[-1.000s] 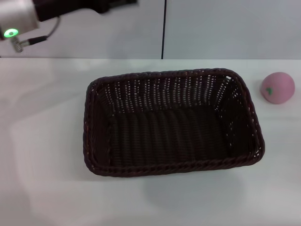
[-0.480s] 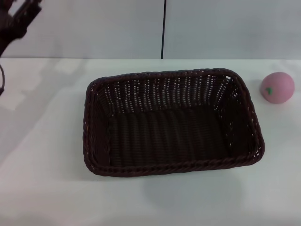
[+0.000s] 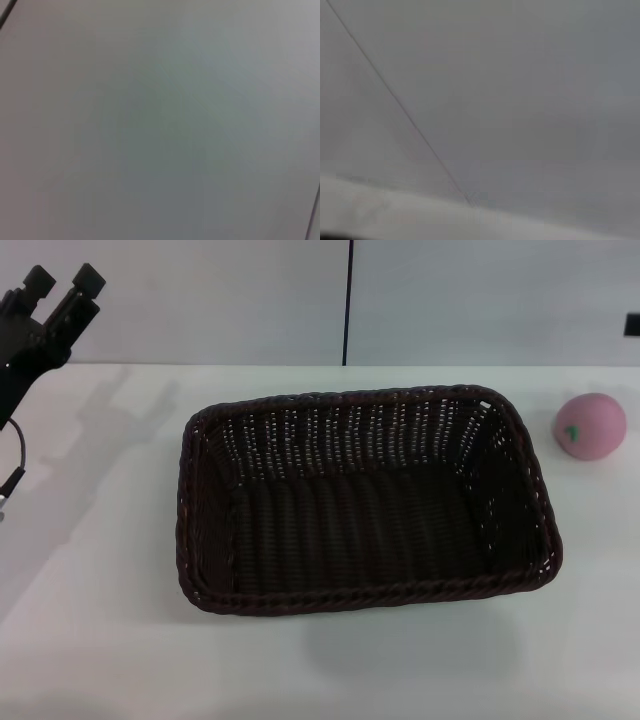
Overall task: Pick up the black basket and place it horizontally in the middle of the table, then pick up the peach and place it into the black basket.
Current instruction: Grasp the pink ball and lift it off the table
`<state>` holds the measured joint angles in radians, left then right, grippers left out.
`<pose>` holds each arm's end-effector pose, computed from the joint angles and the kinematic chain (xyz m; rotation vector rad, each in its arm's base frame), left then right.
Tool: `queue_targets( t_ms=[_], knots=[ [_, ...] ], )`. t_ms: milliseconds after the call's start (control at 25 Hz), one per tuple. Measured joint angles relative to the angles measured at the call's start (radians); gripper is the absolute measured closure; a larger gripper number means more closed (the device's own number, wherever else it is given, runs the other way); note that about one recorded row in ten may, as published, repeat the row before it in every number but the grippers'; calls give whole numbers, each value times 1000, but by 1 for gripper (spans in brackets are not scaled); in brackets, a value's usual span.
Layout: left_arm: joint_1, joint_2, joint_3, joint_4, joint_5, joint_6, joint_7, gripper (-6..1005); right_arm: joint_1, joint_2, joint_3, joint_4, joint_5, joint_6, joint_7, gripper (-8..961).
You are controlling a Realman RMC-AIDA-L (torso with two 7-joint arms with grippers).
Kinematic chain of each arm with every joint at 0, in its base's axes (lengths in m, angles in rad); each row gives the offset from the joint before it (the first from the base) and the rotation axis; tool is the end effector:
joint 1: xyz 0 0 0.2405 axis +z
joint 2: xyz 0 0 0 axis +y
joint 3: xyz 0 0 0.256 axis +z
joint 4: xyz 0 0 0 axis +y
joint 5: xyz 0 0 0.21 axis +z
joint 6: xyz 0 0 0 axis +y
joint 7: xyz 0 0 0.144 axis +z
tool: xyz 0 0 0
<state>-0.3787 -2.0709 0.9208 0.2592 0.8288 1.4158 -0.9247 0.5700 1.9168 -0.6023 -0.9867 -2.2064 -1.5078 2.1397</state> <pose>-0.3072 0.3212 0.0296 -1.7443 -0.7018 -1.2453 0.2751 0.3808 0.1321 -2.3069 1.1803 0.4317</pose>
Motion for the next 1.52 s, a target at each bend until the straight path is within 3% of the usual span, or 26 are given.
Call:
queue_targets(
  t_ms=[320,520,720,1000,1440,1520],
  knots=[
    [-4,0,-2,-40,-2,0,2,188,100,27,-46,-24,-327,1,58,346],
    [-4,0,-3,-58,-3,0,2,188,121,48,-48,-14,-416,52,59,222],
    [-3,-1,-4,-64,-4,0,-2,188,132,66,-69,25,-441,116,60,222],
    [-5,-2,0,-65,-4,1,-7,188,160,67,-134,131,-454,216,61,221],
    [-7,-3,-5,-78,-4,12,-8,188,195,69,-141,208,-522,296,62,221],
    [-9,-3,-5,-78,-3,12,-8,188,196,71,-142,211,-530,306,62,259]
  ],
)
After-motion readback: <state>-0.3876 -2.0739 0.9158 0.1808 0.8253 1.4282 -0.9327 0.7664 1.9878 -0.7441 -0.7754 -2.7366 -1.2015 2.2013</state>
